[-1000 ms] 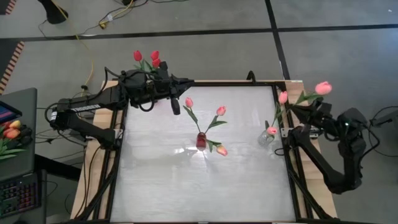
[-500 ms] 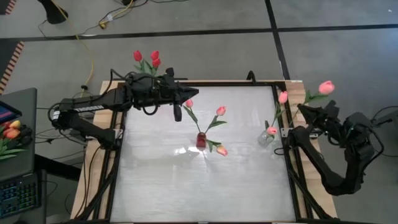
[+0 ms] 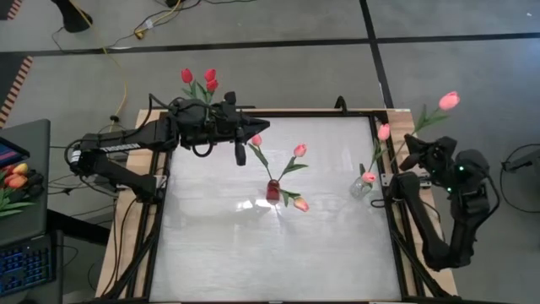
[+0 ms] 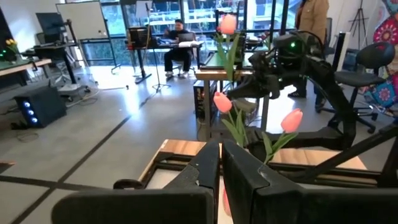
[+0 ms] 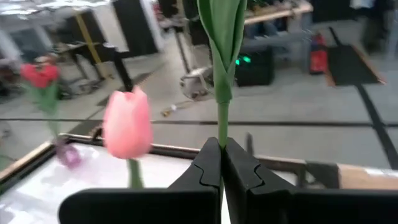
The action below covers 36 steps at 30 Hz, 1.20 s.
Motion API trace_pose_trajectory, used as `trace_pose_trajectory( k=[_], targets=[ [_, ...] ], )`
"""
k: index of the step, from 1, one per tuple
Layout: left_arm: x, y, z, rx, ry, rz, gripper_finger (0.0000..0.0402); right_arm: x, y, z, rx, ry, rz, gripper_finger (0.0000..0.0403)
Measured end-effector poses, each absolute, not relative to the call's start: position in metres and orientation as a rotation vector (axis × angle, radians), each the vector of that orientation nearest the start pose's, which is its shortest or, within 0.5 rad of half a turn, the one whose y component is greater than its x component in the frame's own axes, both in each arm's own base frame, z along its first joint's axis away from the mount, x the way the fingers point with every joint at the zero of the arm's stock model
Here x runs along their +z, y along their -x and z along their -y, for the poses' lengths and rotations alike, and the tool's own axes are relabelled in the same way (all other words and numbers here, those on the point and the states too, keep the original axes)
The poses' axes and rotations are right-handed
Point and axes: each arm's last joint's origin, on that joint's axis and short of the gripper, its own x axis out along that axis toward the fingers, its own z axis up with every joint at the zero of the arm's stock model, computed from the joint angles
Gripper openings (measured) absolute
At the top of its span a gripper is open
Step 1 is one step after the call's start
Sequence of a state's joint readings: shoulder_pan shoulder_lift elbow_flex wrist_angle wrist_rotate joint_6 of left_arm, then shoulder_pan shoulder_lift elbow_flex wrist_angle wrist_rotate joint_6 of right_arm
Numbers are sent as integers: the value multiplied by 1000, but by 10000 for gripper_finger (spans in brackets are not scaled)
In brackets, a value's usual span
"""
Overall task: Sort flowers into vase by color
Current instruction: Put the pink tulip into the transparent vase
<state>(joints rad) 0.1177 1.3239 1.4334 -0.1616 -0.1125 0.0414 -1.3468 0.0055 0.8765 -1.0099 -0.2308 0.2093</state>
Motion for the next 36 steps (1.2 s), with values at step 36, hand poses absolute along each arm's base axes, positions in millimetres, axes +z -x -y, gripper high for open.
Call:
trace_pose_trajectory(
  k=[36],
  targets=[
    [440,-287,-31,255,-82,-68,6,325,12,-27,-692,-107,11,26]
  ],
)
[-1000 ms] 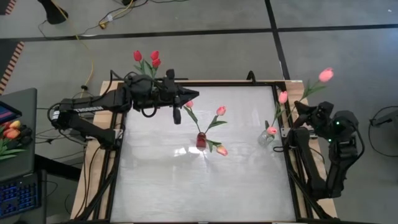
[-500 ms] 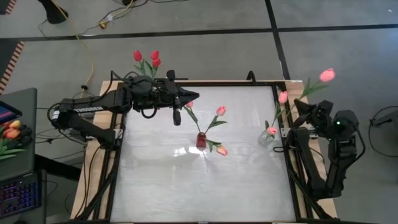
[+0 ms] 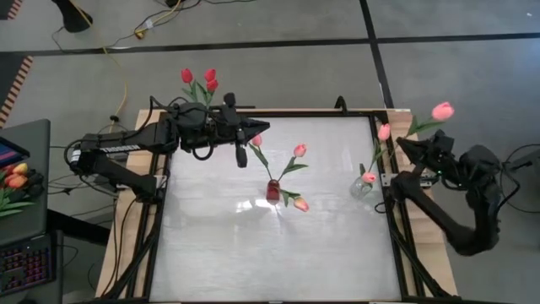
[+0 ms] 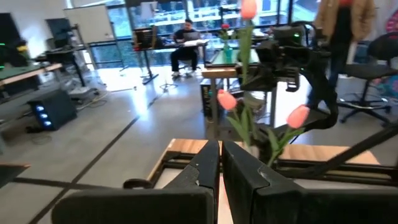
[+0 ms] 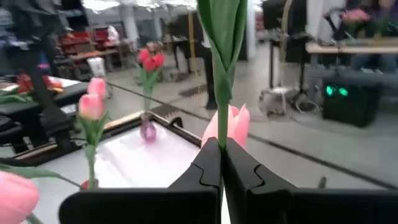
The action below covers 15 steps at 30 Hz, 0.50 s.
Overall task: Sort flowers into vase by color
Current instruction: Put the pink tulip into the transparent vase
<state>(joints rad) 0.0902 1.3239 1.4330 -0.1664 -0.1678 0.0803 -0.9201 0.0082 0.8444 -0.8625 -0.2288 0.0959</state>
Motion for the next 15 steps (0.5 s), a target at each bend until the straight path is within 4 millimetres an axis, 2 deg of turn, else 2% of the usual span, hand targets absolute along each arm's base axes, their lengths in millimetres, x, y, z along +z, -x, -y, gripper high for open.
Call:
trace_pose_trajectory(
  k=[8,15],
  targets=[
    [443,-286,-34,330,-80,-41,6,325,25,-6,-524,-88,22,26],
    [446,-286,-35,352,-84,-15,6,334,37,16,-376,-122,59,26]
  ],
)
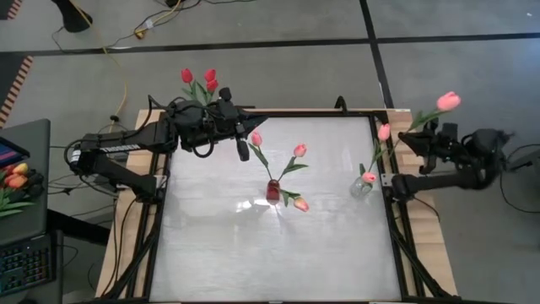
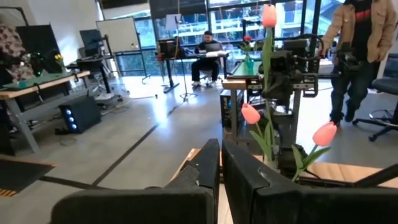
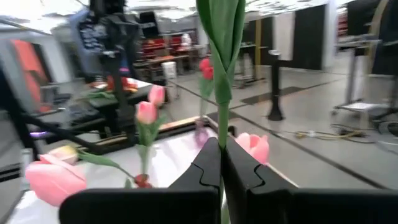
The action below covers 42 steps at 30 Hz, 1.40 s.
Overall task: Sort flowers into vase by color
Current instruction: Put the pink tulip into the transparent vase
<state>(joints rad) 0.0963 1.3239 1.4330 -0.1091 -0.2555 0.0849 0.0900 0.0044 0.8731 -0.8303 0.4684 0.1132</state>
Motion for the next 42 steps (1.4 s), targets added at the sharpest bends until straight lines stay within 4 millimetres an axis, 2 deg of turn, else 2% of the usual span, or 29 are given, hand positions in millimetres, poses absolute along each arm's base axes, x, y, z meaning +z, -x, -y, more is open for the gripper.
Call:
trace_pose_trajectory(
  k=[3,6,12,17,28,35,42],
  targets=[
    [446,-286,-35,357,-82,-15,6,333,33,24,-308,-169,55,26],
    [446,-286,-35,359,-72,-14,6,322,20,25,-246,-186,5,26],
    [445,-286,-35,359,-66,-19,6,307,-5,17,-224,-162,21,26],
    [444,-286,-35,351,-60,-27,6,292,-18,12,-244,-166,-9,26],
    [443,-286,-35,343,-61,-35,6,289,-20,11,-273,-192,-14,26],
    [442,-286,-35,340,-62,-49,6,270,-33,6,-281,-192,-59,26],
    [442,-286,-35,339,-59,-49,6,270,-32,7,-315,-200,-60,26]
  ],
)
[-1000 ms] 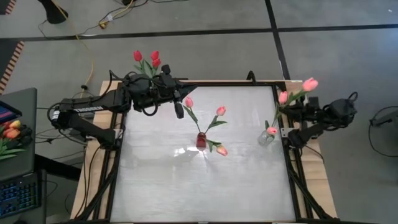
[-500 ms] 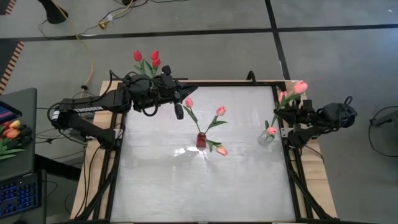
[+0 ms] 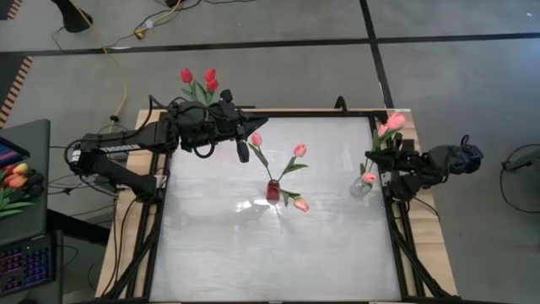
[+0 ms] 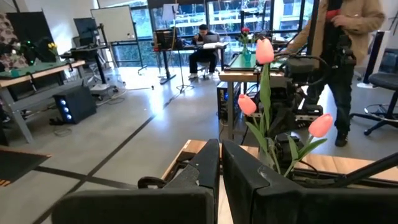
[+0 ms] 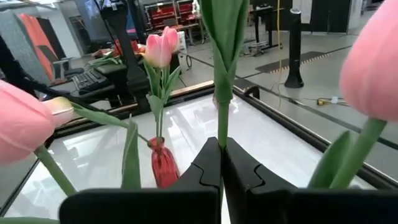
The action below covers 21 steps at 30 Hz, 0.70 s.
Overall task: Sort flowers into vase by color
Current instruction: Put the pink tulip into the transparent vase
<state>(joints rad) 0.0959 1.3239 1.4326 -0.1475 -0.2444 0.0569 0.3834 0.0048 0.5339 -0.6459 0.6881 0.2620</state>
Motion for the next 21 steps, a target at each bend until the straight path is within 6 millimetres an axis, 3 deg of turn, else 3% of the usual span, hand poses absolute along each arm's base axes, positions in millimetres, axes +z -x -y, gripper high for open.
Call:
trace_pose_trajectory(
  k=[7,11,21],
  targets=[
    [442,-286,-35,340,-51,-42,6,271,-31,9,-368,-214,-54,26],
    [444,-286,-35,341,-46,-27,6,284,-26,10,-367,-229,-41,26],
    [444,-287,-34,335,-42,-22,6,284,-36,7,-404,-233,-177,26]
  ],
)
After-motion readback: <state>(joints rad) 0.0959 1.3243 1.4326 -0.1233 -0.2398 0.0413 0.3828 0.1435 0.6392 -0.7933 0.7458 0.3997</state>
